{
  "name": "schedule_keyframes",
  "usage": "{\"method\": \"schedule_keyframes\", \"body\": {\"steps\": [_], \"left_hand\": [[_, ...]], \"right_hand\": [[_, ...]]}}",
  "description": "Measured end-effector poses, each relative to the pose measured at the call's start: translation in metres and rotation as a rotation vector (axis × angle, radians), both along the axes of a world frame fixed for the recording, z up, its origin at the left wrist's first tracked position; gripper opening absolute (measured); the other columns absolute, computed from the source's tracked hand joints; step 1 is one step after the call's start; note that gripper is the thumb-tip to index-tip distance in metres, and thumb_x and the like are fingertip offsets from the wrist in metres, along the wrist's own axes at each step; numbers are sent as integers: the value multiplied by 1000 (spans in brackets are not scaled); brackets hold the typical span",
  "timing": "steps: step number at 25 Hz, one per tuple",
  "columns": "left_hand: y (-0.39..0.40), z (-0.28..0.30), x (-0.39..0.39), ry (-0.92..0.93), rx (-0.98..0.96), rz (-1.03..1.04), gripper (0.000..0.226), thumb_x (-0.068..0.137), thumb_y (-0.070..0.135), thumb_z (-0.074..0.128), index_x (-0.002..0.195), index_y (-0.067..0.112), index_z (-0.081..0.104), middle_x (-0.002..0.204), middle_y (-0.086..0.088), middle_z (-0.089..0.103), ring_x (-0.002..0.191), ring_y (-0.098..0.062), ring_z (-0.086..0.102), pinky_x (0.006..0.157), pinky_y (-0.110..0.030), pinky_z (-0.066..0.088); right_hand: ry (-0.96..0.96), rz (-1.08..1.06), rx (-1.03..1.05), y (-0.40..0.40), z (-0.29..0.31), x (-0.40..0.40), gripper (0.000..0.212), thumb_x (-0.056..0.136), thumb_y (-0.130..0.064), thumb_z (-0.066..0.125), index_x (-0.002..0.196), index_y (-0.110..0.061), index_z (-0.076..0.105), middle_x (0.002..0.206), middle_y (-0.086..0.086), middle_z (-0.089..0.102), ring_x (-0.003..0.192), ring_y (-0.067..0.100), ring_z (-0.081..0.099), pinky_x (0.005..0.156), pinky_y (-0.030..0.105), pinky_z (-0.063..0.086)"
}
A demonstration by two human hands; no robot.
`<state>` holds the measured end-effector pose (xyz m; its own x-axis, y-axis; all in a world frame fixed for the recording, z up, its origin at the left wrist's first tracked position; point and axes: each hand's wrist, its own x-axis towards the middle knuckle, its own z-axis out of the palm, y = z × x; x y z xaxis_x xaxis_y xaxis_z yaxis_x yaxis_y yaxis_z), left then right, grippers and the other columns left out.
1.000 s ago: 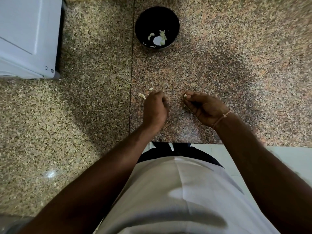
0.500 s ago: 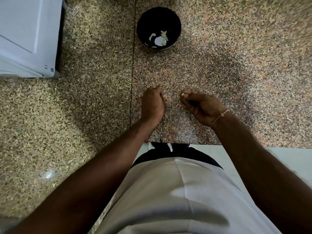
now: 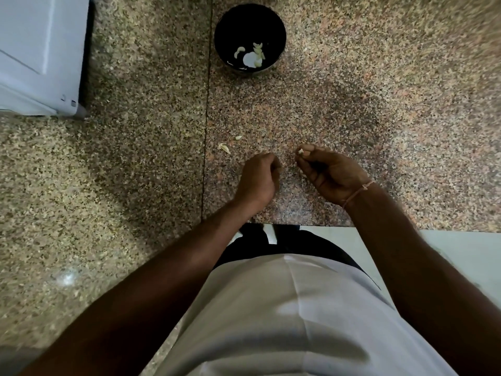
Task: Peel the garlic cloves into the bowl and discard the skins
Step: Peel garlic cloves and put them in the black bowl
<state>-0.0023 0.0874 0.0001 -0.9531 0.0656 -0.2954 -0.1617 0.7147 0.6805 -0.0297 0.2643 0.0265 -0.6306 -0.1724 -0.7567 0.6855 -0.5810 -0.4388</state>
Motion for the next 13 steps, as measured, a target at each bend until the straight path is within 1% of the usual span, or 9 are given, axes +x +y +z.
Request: {"method": "schedule_keyframes", "body": {"steps": [2, 3, 4, 6, 7, 9, 11, 13], "left_hand": [[2, 6, 6, -57, 181, 206, 5, 96, 13, 75, 92, 14, 72, 82, 10, 67, 68, 3, 59, 58, -7, 42], [4, 10, 11, -92, 272, 312, 6, 95, 15, 76, 92, 16, 72, 80, 10, 69, 64, 4, 60, 57, -7, 44], [5, 13, 15, -126, 384, 413, 5, 95, 16, 76, 92, 15, 73, 78, 7, 71, 62, 2, 62, 58, -12, 49], [9, 17, 26, -140, 581, 593, 6, 95, 19, 76, 95, 13, 74, 76, 2, 74, 64, -5, 66, 63, -26, 58], [15, 21, 34, -121, 662, 678, 6, 96, 19, 76, 95, 13, 74, 75, 2, 74, 65, -7, 67, 64, -27, 59], [30, 31, 56, -65, 789, 868, 5, 97, 13, 74, 92, 11, 72, 70, 3, 72, 61, -7, 66, 57, -24, 56], [46, 40, 81, -26, 861, 1035, 6, 97, 8, 73, 93, 5, 68, 66, 0, 69, 56, -7, 64, 54, -25, 52], [57, 45, 112, 13, 959, 1149, 9, 98, 1, 68, 93, -2, 61, 66, -7, 63, 52, -9, 62, 54, -24, 53]], "right_hand": [[4, 44, -24, 2, 7, 0, 22, 97, 9, 55, 89, -2, 72, 93, 8, 70, 92, 17, 71, 75, 21, 61], [5, 85, -29, 3, 10, 0, 27, 97, 9, 54, 85, -2, 75, 92, 8, 71, 89, 17, 73, 76, 21, 61], [7, 122, -38, 2, 13, -1, 29, 97, 10, 53, 83, -2, 77, 92, 8, 72, 87, 17, 74, 76, 21, 61], [25, 200, -61, 7, 17, 1, 25, 97, 10, 52, 91, 0, 74, 92, 8, 73, 85, 16, 74, 78, 22, 61], [45, 250, -72, 11, 17, 2, 22, 97, 11, 51, 95, 0, 71, 92, 8, 72, 85, 16, 74, 78, 22, 62], [26, 364, -85, 18, 22, 4, 21, 98, 11, 51, 96, 1, 69, 92, 9, 73, 85, 17, 75, 80, 24, 62], [-5, 505, -81, 24, 24, 12, 25, 98, 10, 51, 91, 1, 73, 91, 10, 75, 84, 19, 76, 85, 26, 62], [-16, 627, -88, 22, 24, 22, 33, 99, 9, 50, 82, -1, 77, 87, 9, 75, 83, 18, 76, 85, 26, 62]]}}
